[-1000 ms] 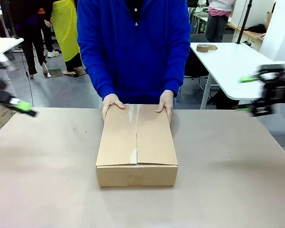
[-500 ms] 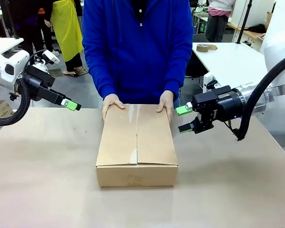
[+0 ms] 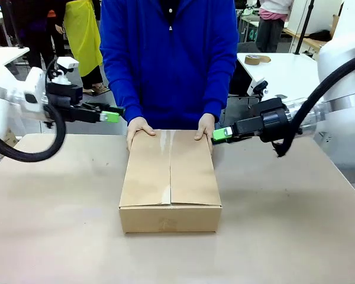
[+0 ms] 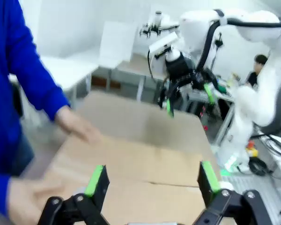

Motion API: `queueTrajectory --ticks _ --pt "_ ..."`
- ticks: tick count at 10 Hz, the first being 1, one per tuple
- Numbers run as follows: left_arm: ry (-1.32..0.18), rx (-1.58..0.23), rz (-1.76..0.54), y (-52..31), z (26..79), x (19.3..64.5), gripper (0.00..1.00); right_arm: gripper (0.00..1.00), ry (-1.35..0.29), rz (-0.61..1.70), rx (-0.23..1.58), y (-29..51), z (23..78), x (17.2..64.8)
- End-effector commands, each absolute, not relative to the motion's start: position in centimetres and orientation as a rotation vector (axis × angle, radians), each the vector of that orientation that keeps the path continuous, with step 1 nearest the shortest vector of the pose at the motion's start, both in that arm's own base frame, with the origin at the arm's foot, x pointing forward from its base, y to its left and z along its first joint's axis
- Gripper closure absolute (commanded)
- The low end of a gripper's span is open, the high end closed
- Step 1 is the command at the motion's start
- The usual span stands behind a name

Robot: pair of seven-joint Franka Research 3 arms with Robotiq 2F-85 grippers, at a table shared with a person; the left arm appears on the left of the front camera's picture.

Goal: Pack the gift set into the box.
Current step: Press and hold the closed box until the human finishes sealing it.

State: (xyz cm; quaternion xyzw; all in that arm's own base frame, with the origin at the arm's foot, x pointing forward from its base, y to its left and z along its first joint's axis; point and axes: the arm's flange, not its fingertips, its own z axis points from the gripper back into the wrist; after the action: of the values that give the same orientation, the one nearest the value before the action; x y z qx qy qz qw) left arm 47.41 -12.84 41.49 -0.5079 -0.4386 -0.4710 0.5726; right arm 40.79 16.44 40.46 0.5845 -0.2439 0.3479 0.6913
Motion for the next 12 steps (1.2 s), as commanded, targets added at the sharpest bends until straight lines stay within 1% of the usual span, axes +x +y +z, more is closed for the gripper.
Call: queueTrajectory --ticks 1,2,3,4,5,6,7,8,9,10,12 --pt "-1.315 -1.231 -1.413 -14.3 37.9 46.5 0.00 0.00 -0.833 1.211 1.468 18.1 37.2 41.3" --pt "-1.310 -1.215 -1.474 -14.7 37.3 46.5 0.00 0.00 -0.846 1.219 1.414 19.1 36.4 41.3" --pt "-1.149 -1.162 -1.471 -14.7 37.4 46.8 0.00 0.00 -0.702 1.108 1.273 19.4 36.2 41.8" --pt "-1.257 -1.193 -1.324 -15.2 39.0 46.7 0.00 0.00 -0.749 1.037 1.352 18.1 38.3 41.0" --pt "-1.242 -1.188 -1.414 -15.5 37.6 46.4 0.00 0.00 -0.757 1.104 1.341 18.7 36.9 40.9" --pt "-1.224 -1.181 -1.491 -16.6 37.0 45.8 0.00 0.00 -0.823 1.263 1.201 20.3 35.6 42.2" --pt "-1.180 -1.160 -1.495 -17.7 35.8 45.8 0.00 0.00 -0.940 1.399 1.116 21.5 34.0 43.3" --pt "-1.163 -1.144 -1.493 -18.6 34.7 45.6 0.00 0.00 -1.040 1.482 1.020 22.0 32.9 44.3" --pt "-1.113 -1.169 -1.483 -18.9 34.0 45.6 0.00 0.00 -1.135 1.527 0.997 22.1 32.3 45.1" --pt "-1.083 -1.180 -1.482 -19.2 33.5 45.6 0.00 0.00 -1.176 1.516 0.998 22.4 31.5 46.0" --pt "-1.089 -1.134 -1.465 -20.1 32.7 45.8 0.00 0.00 -1.142 1.454 1.029 22.8 29.9 47.6"
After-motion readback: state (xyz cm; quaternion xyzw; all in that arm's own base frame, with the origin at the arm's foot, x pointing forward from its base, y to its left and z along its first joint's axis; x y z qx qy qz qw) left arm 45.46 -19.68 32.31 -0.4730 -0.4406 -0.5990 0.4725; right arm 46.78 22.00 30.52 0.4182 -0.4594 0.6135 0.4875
